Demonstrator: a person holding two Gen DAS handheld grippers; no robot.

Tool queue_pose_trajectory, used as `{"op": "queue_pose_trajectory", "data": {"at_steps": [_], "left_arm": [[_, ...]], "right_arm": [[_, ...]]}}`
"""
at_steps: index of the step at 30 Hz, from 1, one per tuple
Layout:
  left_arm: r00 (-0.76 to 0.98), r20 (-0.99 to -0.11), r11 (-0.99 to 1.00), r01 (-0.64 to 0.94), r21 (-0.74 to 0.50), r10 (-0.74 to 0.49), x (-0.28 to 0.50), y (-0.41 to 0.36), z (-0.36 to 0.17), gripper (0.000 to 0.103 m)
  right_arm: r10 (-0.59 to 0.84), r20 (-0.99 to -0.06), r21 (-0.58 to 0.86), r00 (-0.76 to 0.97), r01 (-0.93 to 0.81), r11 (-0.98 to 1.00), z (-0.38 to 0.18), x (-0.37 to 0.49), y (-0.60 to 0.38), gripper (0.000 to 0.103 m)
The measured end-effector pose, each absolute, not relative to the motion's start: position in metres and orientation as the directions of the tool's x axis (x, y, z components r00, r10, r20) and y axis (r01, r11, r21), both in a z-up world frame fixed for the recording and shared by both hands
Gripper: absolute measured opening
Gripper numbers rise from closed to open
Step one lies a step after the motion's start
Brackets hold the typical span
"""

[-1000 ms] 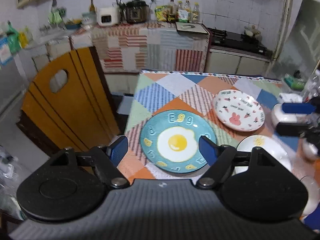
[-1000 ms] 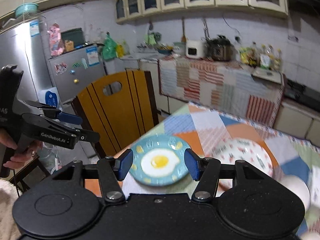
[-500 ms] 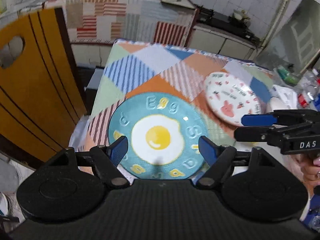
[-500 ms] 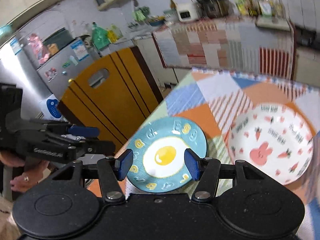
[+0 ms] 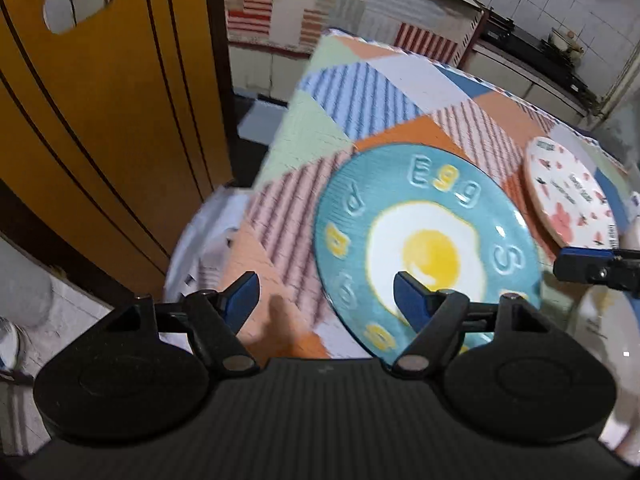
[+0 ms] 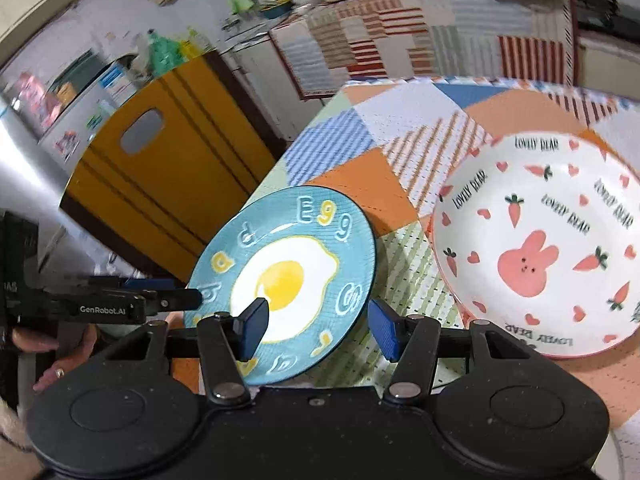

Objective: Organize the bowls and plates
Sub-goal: 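Lift the blue egg plate and carry it over the white sun plate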

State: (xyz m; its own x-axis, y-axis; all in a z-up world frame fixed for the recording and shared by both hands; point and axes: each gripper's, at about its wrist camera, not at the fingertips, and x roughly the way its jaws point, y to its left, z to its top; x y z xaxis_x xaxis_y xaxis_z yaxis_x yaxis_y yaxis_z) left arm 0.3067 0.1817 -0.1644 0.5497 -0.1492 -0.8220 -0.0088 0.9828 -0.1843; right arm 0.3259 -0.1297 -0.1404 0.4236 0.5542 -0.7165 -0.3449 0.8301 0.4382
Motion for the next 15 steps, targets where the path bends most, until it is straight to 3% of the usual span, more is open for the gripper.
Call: {"op": "queue_pose_trajectory", "data": {"at_steps": [5,11,13,15], "left_arm": [[0.551,-0.805,0.966,0.010,-0.257,-0.219,0.305,0.186,-0.176,0.065],[0.553,-0.793,0.957,0.024,-0.290,-0.254,0.303,0.183,-0.186,0.042],[0.540,-0.800,0.952,0.009,-0.305,-0.262,0.305,0.185,-0.190,0.024],[0.526,-0.801,0.942,0.000,-0.336,-0.286,0.307,0.186,-0.195,0.020]], "right_arm": [[0.523,-0.733,0.459,0.434,-0.252,0.852,-0.163,0.335,-0.129,0.056],[0.521,-0.737,0.472,0.430,-0.224,0.853,-0.177,0.332,-0.125,0.046],[0.520,-0.737,0.472,0.433,-0.222,0.853,-0.179,0.333,-0.123,0.038],[0.514,-0.743,0.461,0.428,-0.230,0.857,-0.182,0.336,-0.121,0.021]]}}
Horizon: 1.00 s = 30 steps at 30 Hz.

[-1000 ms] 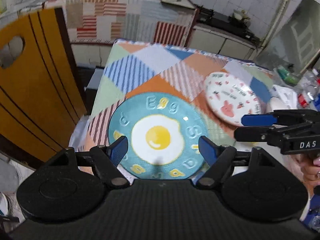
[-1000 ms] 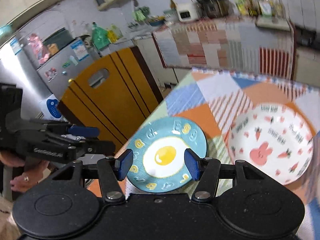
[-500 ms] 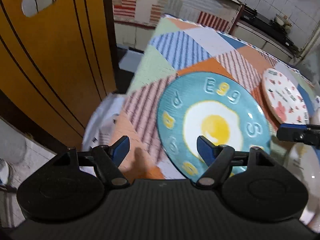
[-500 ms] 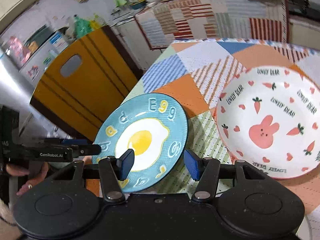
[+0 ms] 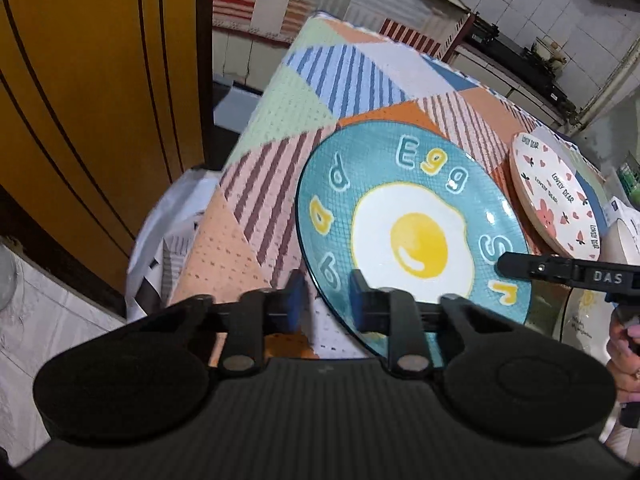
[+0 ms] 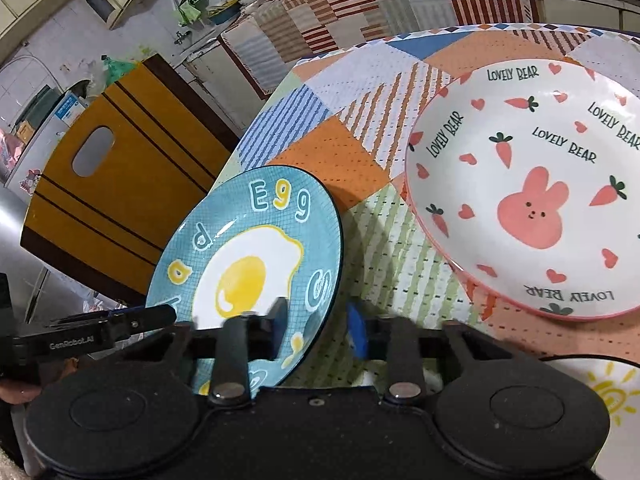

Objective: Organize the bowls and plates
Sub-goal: 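Lift the blue egg plate and carry it over the white sun plate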

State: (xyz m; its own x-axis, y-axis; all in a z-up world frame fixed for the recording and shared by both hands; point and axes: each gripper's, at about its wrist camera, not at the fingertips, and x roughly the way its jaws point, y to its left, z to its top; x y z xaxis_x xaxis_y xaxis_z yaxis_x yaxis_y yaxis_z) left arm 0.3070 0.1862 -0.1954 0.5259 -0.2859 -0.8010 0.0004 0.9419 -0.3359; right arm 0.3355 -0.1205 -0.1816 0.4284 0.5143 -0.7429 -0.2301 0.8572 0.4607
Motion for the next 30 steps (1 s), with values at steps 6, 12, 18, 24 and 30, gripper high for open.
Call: {"op": "queue_pose_trajectory", "data": {"at_steps": [6,12,18,24,30], "left_arm": [[0.522,-0.791,0.918,-0.038,-0.394,-0.318,0.309,0.189,-0.201,0.016],[0.526,-0.800,0.940,-0.006,-0.342,-0.288,0.301,0.180,-0.192,0.017],[0.534,-0.793,0.946,0.044,-0.321,-0.294,0.285,0.175,-0.164,0.017],[0.547,-0.781,0.950,0.106,-0.294,-0.302,0.260,0.153,-0.130,0.017],[0.560,-0.755,0.940,0.182,-0.290,-0.341,0.235,0.124,-0.098,0.017]], "right_arm": [[0.533,-0.727,0.482,0.433,-0.230,0.845,-0.189,0.341,-0.123,0.015],[0.527,-0.734,0.471,0.429,-0.239,0.849,-0.186,0.340,-0.119,0.015],[0.537,-0.729,0.458,0.425,-0.280,0.844,-0.162,0.324,-0.123,0.017],[0.546,-0.696,0.462,0.467,-0.292,0.838,-0.137,0.293,-0.143,0.017],[0.537,-0.655,0.452,0.531,-0.295,0.842,-0.108,0.256,-0.173,0.017]]}}
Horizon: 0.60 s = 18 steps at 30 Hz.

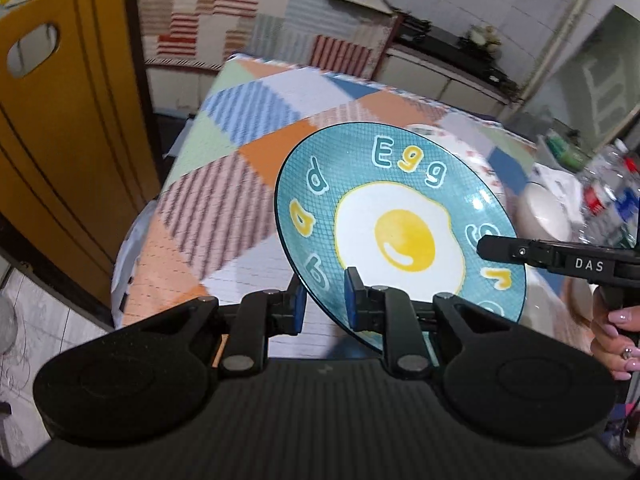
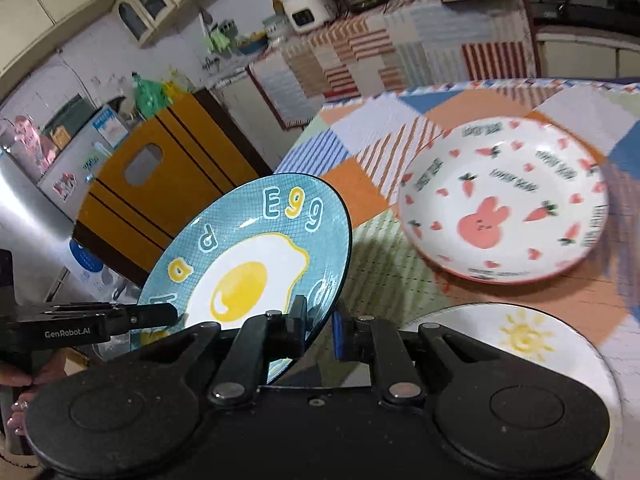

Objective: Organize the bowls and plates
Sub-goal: 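Lift the blue egg plate and carry it over the white sun plate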

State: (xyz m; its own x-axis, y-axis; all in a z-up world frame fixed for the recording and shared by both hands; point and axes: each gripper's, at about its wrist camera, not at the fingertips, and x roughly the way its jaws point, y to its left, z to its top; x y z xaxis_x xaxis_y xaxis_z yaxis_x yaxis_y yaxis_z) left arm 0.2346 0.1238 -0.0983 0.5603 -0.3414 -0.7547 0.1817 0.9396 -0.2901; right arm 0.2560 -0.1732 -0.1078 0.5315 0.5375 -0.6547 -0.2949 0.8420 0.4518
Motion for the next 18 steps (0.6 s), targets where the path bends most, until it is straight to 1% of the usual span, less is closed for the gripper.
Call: {"op": "queue_pose_trajectory", "data": {"at_steps": [4,8,11,15,18], "left_arm": [[0.555,-0.744,0.928,0.226,-0.296,-0.372,0.221,0.104,-0.086,0.017],[0.537,-0.744,0.917,0.263,-0.299,-0.397,0.208,0.083,-0.084,0.017],[0.522,-0.744,0.908,0.283,-0.310,-0.417,0.200,0.066,-0.088,0.017],[0.498,-0.744,0.893,0.312,-0.325,-0.445,0.194,0.047,-0.095,0.018],[0.466,-0.757,0.886,0.304,-0.349,-0.458,0.193,0.038,-0.106,0.018]], "right_arm": [[0.527,-0.636,0.446,0.564,-0.289,0.847,-0.093,0.232,-0.197,0.017],[0.509,-0.639,0.433,0.576,-0.278,0.858,-0.086,0.210,-0.217,0.017],[0.486,-0.655,0.413,0.578,-0.265,0.872,-0.084,0.196,-0.231,0.018],[0.479,-0.677,0.431,0.559,-0.227,0.873,-0.088,0.181,-0.254,0.018],[0.464,-0.687,0.429,0.559,-0.202,0.880,-0.093,0.172,-0.265,0.018]]}}
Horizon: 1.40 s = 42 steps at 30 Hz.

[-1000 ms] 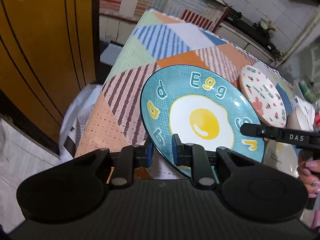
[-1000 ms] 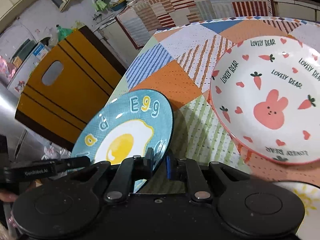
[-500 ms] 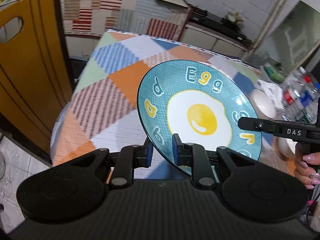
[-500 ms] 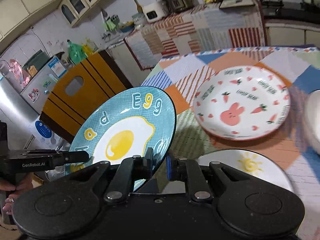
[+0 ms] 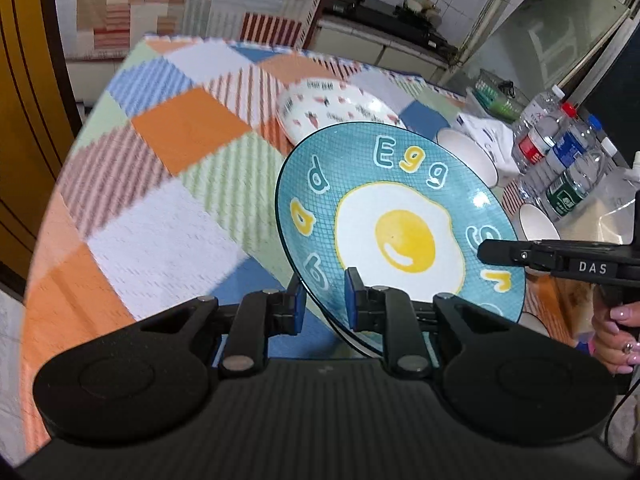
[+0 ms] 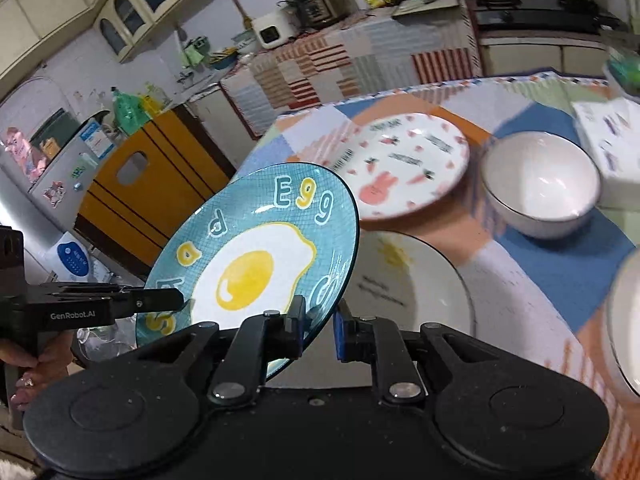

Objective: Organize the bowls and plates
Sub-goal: 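Lift the blue egg plate and carry it over the white sun plate, then lower the blue egg plate onto the sun plate and open both grippers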

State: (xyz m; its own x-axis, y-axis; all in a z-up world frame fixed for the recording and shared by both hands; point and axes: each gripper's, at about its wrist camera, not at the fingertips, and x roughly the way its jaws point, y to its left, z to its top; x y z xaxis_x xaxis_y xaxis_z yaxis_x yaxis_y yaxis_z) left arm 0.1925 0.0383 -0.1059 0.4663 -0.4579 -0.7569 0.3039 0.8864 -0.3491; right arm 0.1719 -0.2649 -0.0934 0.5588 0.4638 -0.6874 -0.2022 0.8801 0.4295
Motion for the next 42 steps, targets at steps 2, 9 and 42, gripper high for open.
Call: {"op": "queue_pose_trajectory", "data": {"at_steps": [2,9,42], "left_arm": [[0.449,-0.768,0.886,0.304,-0.349,-0.457,0.194,0.032,-0.113,0.018],[0.365,-0.808,0.884,0.268,-0.383,-0.462,0.209,0.019,-0.141,0.018],[0.294,-0.866,0.880,0.383,-0.281,-0.404,0.204,-0.022,-0.151,0.020]], "right_arm": [[0.456,-0.700,0.428,0.550,-0.189,0.884,-0.098,0.169,-0.270,0.019],[0.433,-0.755,0.408,0.492,-0.165,0.898,-0.120,0.175,-0.278,0.019],[-0.053,-0.937,-0.083,0.346,-0.072,0.994,-0.137,0.193,-0.226,0.036]]}}
